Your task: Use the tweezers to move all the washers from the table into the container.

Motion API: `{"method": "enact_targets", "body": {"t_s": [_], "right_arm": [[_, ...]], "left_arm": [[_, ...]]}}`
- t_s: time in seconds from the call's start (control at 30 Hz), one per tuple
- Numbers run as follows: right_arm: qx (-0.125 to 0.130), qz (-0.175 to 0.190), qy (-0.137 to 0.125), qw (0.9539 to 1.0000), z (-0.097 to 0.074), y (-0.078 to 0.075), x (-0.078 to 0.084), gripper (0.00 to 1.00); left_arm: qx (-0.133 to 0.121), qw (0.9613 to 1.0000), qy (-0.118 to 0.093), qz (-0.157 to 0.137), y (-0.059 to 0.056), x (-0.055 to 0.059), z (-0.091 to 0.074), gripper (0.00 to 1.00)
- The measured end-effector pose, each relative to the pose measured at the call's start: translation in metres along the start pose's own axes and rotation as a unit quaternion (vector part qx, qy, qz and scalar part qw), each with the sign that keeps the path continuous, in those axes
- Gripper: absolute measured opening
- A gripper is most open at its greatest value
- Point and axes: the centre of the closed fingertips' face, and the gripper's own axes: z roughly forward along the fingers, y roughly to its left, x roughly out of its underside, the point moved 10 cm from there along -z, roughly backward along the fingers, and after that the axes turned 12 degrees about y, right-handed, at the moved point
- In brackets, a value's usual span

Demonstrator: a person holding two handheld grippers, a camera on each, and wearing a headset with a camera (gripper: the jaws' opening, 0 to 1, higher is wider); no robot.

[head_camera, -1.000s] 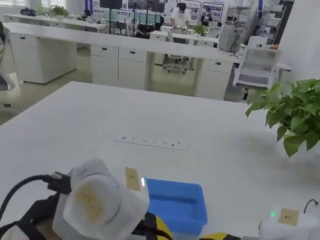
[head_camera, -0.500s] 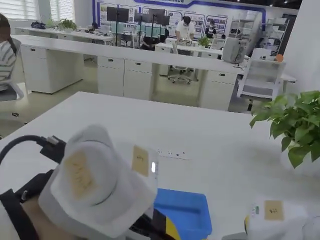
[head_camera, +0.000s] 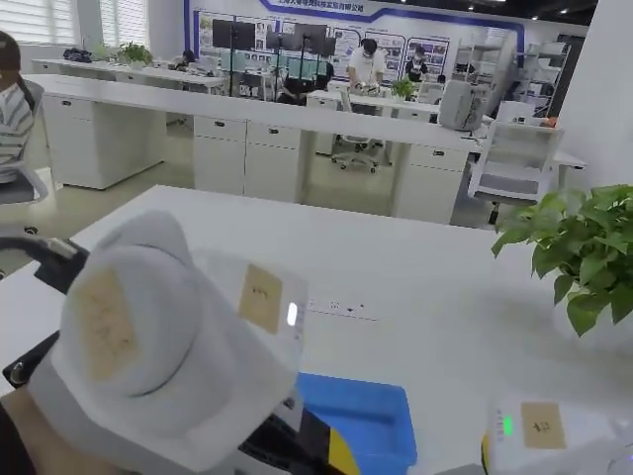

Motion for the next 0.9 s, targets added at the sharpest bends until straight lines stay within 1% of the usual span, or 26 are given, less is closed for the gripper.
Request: {"method": "enact_targets", "body": {"t_s": [0.07,0.13,0.17,0.23,0.37,0.4,0.43,0.5,0.53,0.57,0.6,0.63,0.67,0.7,0.73,0.77,0.8,0.83,0.9], "right_arm": [[0.002,-0.005,-0.001,1.0000,-0.001,0.001,-0.001,0.06],[-0.003,-0.008,-0.002,1.0000,-0.001,0.002,-0.003,0.05],[-0.005,-0.009,0.002,0.9999,0.000,0.002,-0.004,0.05],[-0.005,-0.018,0.000,0.9998,0.002,0.002,-0.003,0.04],[-0.011,-0.017,0.003,0.9998,0.004,0.003,-0.002,0.02],[-0.008,-0.016,0.002,0.9998,0.005,0.003,-0.001,0.02],[-0.007,-0.017,0.002,0.9998,0.006,0.003,0.000,0.01],[-0.009,-0.001,0.004,0.9999,0.010,0.000,0.003,0.01],[-0.013,0.013,0.000,0.9998,0.012,-0.002,0.005,0.01],[-0.015,0.022,-0.005,0.9996,0.013,-0.004,0.007,0.01],[-0.018,0.033,-0.008,0.9993,0.016,-0.006,0.009,0.01],[-0.017,0.038,-0.010,0.9991,0.017,-0.009,0.010,0.01],[-0.017,0.039,-0.011,0.9991,0.018,-0.011,0.010,0.01],[-0.016,0.041,-0.012,0.9990,0.020,-0.015,0.010,0.01],[-0.014,0.042,-0.014,0.9989,0.021,-0.018,0.010,0.01],[-0.011,0.045,-0.019,0.9988,0.023,-0.022,0.010,0.01],[-0.011,0.049,-0.023,0.9985,0.024,-0.026,0.009,0.01],[-0.010,0.054,-0.027,0.9981,0.025,-0.030,0.009,0.01],[-0.006,0.071,-0.043,0.9966,0.028,-0.039,0.008,0.01]], "left_arm": [[-0.002,1.0000,0.001,0.000,-0.002,0.000,0.001,0.00],[-0.003,1.0000,0.008,0.004,-0.004,0.001,0.002,0.00],[-0.004,0.9999,0.007,0.006,-0.005,0.001,0.002,0.00],[-0.011,0.9999,0.006,0.007,-0.006,0.003,0.003,0.00],[-0.018,0.9997,-0.007,-0.013,-0.007,0.009,0.004,0.00],[-0.031,0.9991,-0.017,-0.024,-0.007,0.010,0.004,0.00],[-0.048,0.9980,-0.026,-0.032,-0.007,0.013,0.006,0.00],[-0.078,0.9946,-0.039,-0.056,-0.008,0.021,0.010,0.01],[-0.091,0.9910,-0.046,-0.087,-0.009,0.028,0.014,0.06],[-0.097,0.9877,-0.052,-0.111,-0.010,0.032,0.016,0.12],[-0.102,0.9811,-0.072,-0.148,-0.012,0.038,0.018,0.22],[-0.111,0.9754,-0.084,-0.171,-0.013,0.042,0.019,0.27],[-0.129,0.9681,-0.092,-0.194,-0.014,0.047,0.019,0.29],[-0.157,0.9585,-0.099,-0.216,-0.016,0.055,0.020,0.32],[-0.173,0.9521,-0.102,-0.230,-0.018,0.061,0.021,0.36],[-0.196,0.9415,-0.102,-0.254,-0.021,0.068,0.021,0.39],[-0.214,0.9346,-0.100,-0.266,-0.023,0.074,0.022,0.46],[-0.242,0.9231,-0.089,-0.285,-0.025,0.084,0.023,0.52],[-0.279,0.9092,-0.074,-0.300,-0.027,0.096,0.024,0.63]]}}
